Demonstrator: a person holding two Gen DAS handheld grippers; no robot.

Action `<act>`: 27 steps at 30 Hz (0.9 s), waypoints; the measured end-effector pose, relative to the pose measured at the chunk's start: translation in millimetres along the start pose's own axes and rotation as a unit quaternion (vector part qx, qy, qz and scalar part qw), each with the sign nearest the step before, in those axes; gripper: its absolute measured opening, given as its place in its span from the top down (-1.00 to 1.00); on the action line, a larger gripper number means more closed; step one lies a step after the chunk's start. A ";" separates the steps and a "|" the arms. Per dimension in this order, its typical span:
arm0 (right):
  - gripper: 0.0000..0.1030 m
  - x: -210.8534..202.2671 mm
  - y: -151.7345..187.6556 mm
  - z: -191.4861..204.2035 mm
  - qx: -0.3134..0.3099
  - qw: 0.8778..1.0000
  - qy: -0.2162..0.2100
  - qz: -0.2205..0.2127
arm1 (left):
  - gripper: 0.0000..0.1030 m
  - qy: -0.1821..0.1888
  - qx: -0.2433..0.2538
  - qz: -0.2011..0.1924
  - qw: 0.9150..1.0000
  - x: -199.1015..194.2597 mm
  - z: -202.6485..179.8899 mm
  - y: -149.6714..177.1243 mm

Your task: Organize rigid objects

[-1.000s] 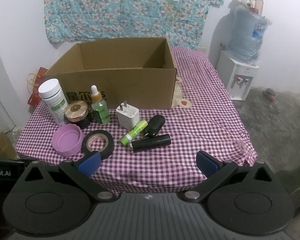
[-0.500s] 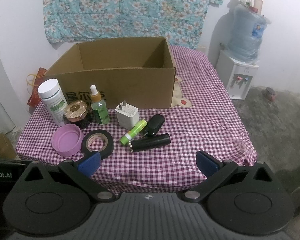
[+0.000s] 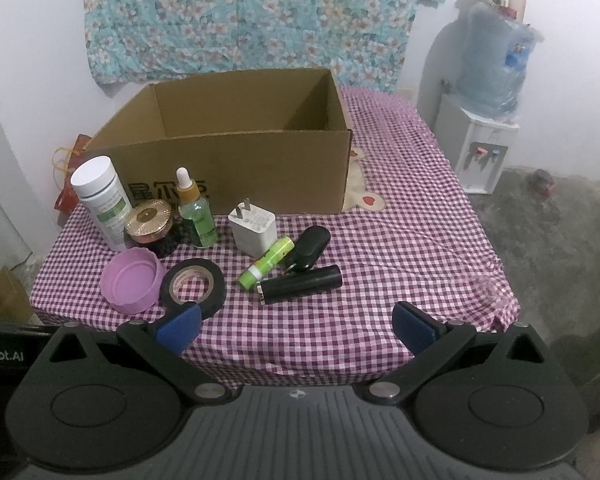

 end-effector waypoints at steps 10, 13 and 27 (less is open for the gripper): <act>-1.00 13.2 -22.2 -44.4 0.056 0.997 -0.045 -0.007 | -0.99 0.021 0.031 -0.021 0.999 7.7 -12.9 -27.7; -1.00 19.8 -30.6 -65.3 0.087 0.992 -0.088 0.000 | -0.99 0.033 0.059 -0.042 0.997 9.0 -24.5 -39.0; -0.40 82.4 -53.0 -99.7 0.175 0.953 -0.228 0.098 | -0.56 0.076 0.238 -0.064 0.966 41.4 -110.7 -59.8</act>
Point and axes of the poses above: each gripper's, at about its wrist camera, not at the fingertips, and x roughly the way its jaws point, z to its left, y to its underside, the point moved 1 cm from there along x, roughly the way its jaws point, and after that the axes turned 14 degrees about z, right-handed, at the moved point
